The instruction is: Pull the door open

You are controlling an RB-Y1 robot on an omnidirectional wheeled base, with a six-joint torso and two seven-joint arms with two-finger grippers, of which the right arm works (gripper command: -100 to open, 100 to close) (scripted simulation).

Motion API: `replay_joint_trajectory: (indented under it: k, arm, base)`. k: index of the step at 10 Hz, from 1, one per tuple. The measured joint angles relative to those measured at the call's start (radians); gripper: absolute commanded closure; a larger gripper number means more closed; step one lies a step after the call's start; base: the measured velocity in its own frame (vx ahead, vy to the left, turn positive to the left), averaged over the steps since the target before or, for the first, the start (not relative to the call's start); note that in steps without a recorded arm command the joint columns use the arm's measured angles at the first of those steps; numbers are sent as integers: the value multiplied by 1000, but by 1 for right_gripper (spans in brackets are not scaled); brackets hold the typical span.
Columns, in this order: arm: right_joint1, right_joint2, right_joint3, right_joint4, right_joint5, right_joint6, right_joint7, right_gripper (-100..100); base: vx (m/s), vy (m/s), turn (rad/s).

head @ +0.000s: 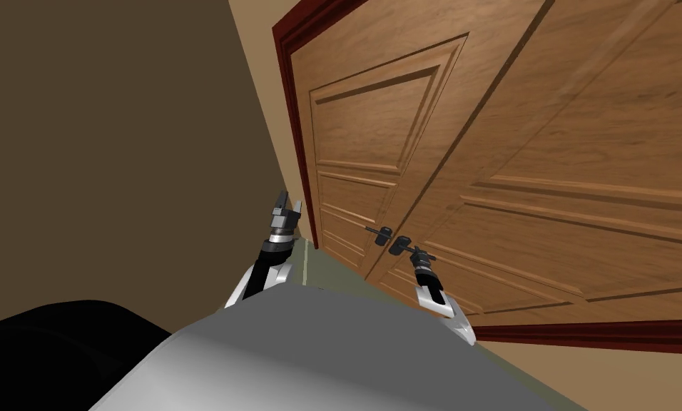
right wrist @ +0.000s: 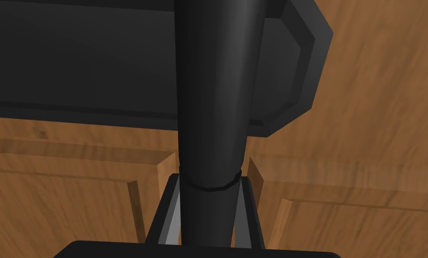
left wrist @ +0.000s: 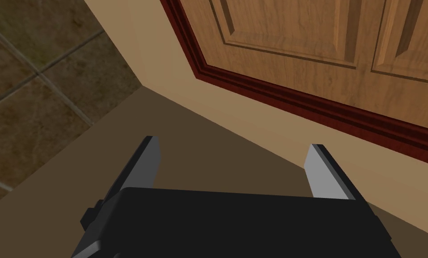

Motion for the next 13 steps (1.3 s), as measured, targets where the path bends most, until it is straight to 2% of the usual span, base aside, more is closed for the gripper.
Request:
replay_joint_trajectory:
  k: [2, 4, 7, 9, 10, 13]
  arm:
    - [13, -18, 11, 7, -2, -16, -15, 100]
    - [23, -32, 31, 13, -1, -27, -32, 100]
    - [29, -64, 69, 26, -2, -55, -66, 100]
    - [32, -74, 95, 15, -1, -63, -82, 100]
    - [34, -73, 100, 16, 0, -64, -84, 100]
    - [55, -96, 117, 0, 6, -83, -114, 100]
  base:
    - [-218, -33, 122]
    - [-212, -15, 143]
    - [-223, -75, 166]
    - [-157, -71, 87]
    - [-129, -21, 90]
    - [-199, -51, 111]
